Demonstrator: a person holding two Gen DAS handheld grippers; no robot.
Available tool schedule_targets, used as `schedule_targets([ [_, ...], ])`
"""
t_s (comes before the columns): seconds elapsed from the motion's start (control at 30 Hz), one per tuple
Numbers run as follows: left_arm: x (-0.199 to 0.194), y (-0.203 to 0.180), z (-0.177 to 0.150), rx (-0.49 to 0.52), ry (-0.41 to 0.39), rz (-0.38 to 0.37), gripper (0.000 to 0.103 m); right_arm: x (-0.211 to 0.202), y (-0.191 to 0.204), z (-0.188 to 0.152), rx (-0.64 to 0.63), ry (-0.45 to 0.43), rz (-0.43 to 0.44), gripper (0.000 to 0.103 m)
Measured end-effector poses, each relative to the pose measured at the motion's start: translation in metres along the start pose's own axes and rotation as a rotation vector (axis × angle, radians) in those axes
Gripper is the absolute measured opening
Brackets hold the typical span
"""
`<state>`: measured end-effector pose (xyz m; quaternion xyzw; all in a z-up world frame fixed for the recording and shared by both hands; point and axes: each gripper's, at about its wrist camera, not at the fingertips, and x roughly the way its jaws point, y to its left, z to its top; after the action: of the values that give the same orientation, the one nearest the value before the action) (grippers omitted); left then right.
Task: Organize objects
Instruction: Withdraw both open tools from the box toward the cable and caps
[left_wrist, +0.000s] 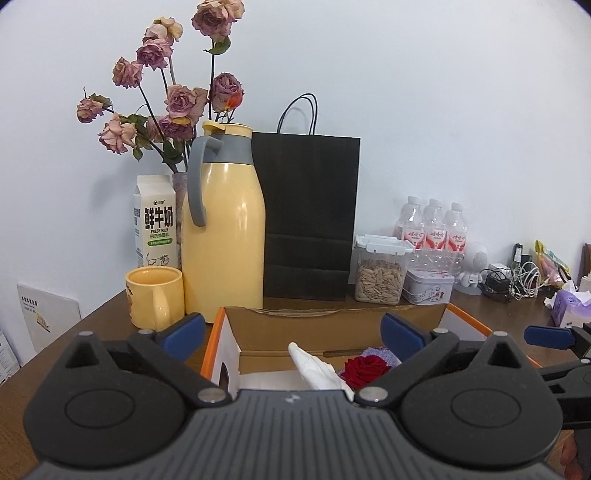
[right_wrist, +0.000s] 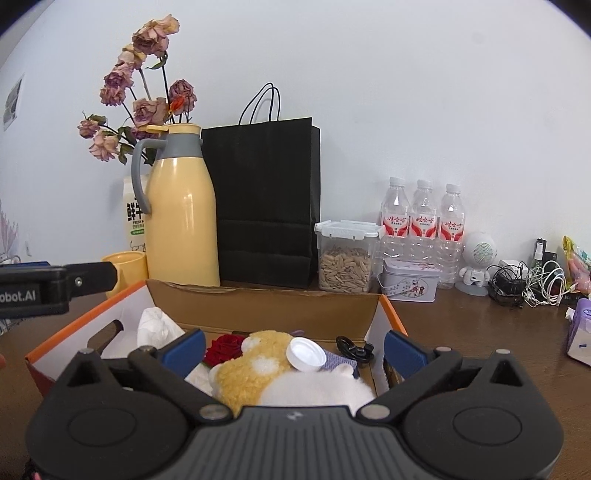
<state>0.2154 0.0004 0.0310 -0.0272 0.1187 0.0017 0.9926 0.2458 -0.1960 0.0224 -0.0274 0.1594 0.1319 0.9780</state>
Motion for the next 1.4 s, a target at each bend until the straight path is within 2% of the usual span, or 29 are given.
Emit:
schedule_targets([
  [0.47,-0.019,0.0,-0.009,0.017,0.002,-0.014,0.103,-0.02,0.011,-0.007,-0.054,-0.007,0.031,0.103],
  [0.83,-0.041,0.007,-0.021,0.022,0.029,-0.022,0.103,-0.037,0.024,-0.026,-0.096,0.023,0.042,0.103],
  [1.4,-0.074,0.028,-0.034,0.023,0.071,0.013,0.103,-0.063,0.038,-0.051,-0.1,0.072,0.061,0.103],
])
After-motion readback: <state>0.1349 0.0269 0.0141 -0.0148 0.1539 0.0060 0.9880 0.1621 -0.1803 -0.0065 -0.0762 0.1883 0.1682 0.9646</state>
